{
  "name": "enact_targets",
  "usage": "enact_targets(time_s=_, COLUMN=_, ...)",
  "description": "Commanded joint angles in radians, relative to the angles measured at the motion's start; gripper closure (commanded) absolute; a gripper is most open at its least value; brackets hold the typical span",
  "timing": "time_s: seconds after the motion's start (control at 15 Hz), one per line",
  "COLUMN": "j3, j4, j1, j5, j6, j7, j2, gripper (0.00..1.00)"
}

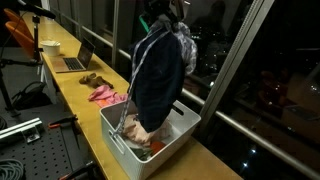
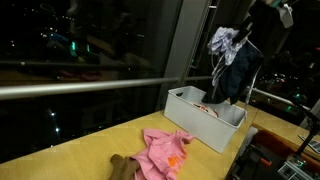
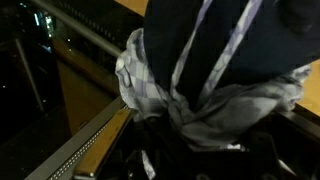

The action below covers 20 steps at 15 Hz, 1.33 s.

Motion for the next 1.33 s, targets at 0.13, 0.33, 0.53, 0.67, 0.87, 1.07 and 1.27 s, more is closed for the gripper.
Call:
enact_targets(time_s=0.13, j3=0.006, j4=0.212, j1=0.017, j5=0.017, j6=-0.062, j7=-0.073, j2=0.124, gripper=0.93)
enact_targets(time_s=0.33, j3=-0.004, j4=0.234, j1=0.014, j5=0.028, j6=-0.041, j7=-0.085, j2=0.179, gripper=0.93)
enact_targets(time_s=0.53, j3=-0.011, j4=0.23, j1=0.012, j5=0.046, j6=-0.037, j7=-0.089, j2=0.216, gripper=0.46)
enact_targets(time_s=0.67, j3=-0.011, j4=0.22, j1=0.013, j5=0.061, j6=-0.057, j7=-0.091, j2=0.224, gripper=0.38)
enact_targets(time_s=0.87, j3=-0.01, j4=0.208, j1=0.015, j5=0.082, j6=-0.076, j7=-0.093, j2=0.222, gripper=0.17)
enact_targets(time_s=1.07, j3=0.001, j4=0.187, j1=0.027, j5=0.088, j6=-0.066, j7=-0.077, j2=0.214, gripper=0.0)
enact_targets(time_s=1.27, j3=0.036, j4=0.147, j1=0.062, j5=0.088, j6=-0.021, j7=-0.036, j2=0.23, gripper=0.0)
